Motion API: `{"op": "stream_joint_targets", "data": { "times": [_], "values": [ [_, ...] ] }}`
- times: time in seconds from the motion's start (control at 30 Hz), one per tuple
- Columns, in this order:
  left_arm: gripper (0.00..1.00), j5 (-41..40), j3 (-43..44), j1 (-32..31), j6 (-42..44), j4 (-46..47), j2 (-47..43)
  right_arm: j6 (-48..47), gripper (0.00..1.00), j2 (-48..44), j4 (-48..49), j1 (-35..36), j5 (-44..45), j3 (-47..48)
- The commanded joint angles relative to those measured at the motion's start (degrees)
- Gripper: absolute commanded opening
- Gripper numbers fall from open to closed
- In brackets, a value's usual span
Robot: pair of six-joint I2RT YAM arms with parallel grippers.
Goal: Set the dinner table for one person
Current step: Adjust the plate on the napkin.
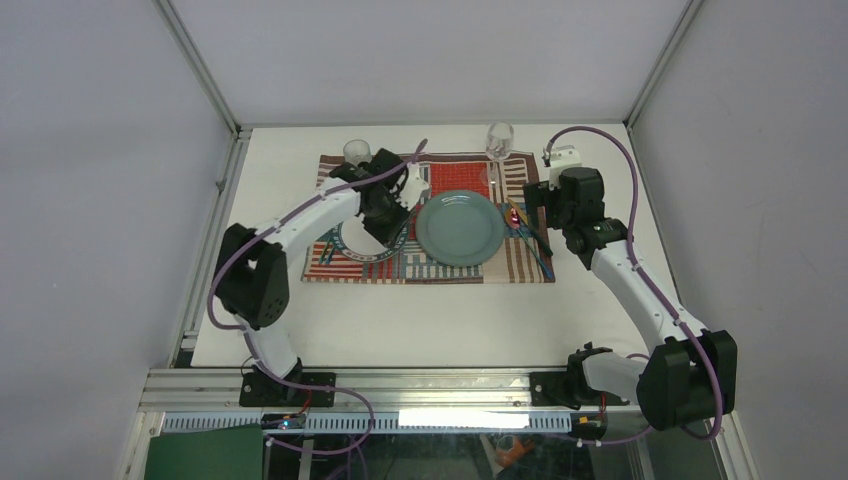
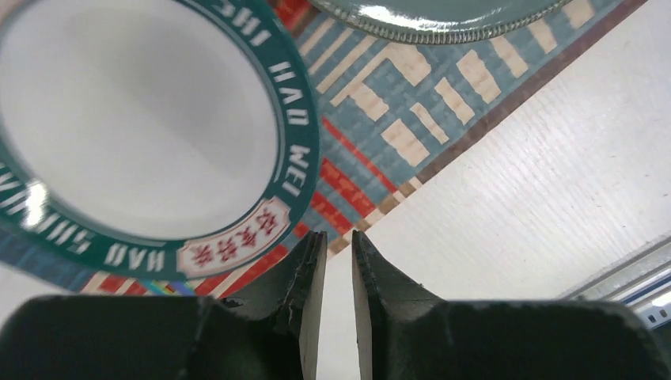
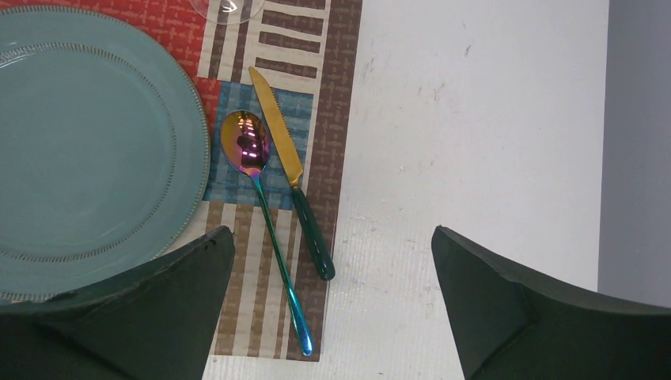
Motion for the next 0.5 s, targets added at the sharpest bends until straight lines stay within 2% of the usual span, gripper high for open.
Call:
{"op": "stream_joint_targets", "data": {
  "times": [0.0, 0.13, 0.23, 0.47],
  "values": [
    [0.22, -0.76, 3.72, 5.12, 1.48, -1.42, -10.71, -0.44, 1.00, -0.98, 2.18, -0.44, -0.87, 0.76],
    [0.23, 0.03, 2.33, 14.77, 3.33, -2.53, -12.97, -0.41, 1.00, -1.01, 1.94, -0.47, -0.96, 0.68],
    [0.22, 2.28, -2.64, 20.57, 5.99, -1.79, -13.86, -0.32, 1.00, -0.78, 1.71, -0.44, -1.24, 0.75],
    [0.22, 6.95, -11.39, 26.07, 11.87, 1.22, -15.19, -0.24, 1.00, -0.14, 1.44, -0.49, -1.30, 1.04]
  ]
}}
